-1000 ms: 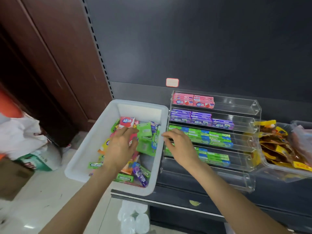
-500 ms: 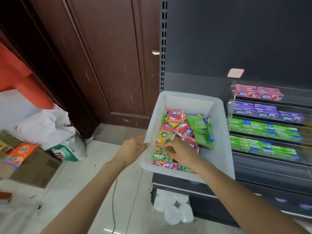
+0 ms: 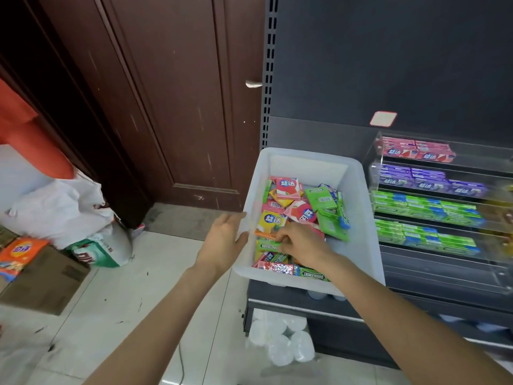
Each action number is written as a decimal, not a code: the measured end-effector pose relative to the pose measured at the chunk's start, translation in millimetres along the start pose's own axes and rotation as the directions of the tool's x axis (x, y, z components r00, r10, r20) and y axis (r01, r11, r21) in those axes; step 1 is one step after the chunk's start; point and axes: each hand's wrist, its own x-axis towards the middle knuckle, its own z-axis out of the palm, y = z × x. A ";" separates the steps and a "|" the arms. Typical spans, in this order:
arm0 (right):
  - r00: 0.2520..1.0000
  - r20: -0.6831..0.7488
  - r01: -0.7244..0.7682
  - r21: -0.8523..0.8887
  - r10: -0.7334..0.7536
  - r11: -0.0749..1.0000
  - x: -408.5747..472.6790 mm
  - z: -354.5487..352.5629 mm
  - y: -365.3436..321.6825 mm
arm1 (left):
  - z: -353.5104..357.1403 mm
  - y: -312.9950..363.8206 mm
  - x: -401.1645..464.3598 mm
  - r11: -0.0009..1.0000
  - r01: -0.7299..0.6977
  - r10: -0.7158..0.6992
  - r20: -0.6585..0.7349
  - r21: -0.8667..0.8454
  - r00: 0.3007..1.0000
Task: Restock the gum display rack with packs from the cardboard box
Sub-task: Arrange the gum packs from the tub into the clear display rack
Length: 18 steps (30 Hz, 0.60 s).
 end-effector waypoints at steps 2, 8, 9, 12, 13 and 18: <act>0.992 -0.119 -0.033 0.089 0.043 0.995 -9.7 -15.4 10.6 | 4.4 11.9 0.7 0.995 -0.084 0.087 -0.048 0.045 0.995; 0.923 -0.315 -0.134 0.275 0.221 0.952 -48.4 -59.1 61.7 | 38.2 62.8 15.3 0.956 -0.292 0.291 0.090 -0.011 0.952; 0.911 -0.335 -0.143 0.285 0.239 0.948 -54.8 -62.8 68.5 | 47.3 70.7 17.8 0.957 -0.289 0.289 0.151 -0.022 0.945; 0.881 -0.377 -0.175 0.304 0.287 0.936 -69.6 -68.1 85.8 | 74.1 89.2 23.4 0.946 -0.323 0.308 0.325 -0.007 0.894; 0.874 -0.387 -0.180 0.302 0.293 0.936 -73.8 -68.7 90.1 | 80.5 93.7 24.0 0.937 -0.348 0.318 0.369 0.018 0.873; 0.859 -0.390 -0.212 0.322 0.333 0.923 -85.4 -66.2 102.4 | 97.7 102.8 28.3 0.803 -0.539 0.383 0.471 0.256 0.794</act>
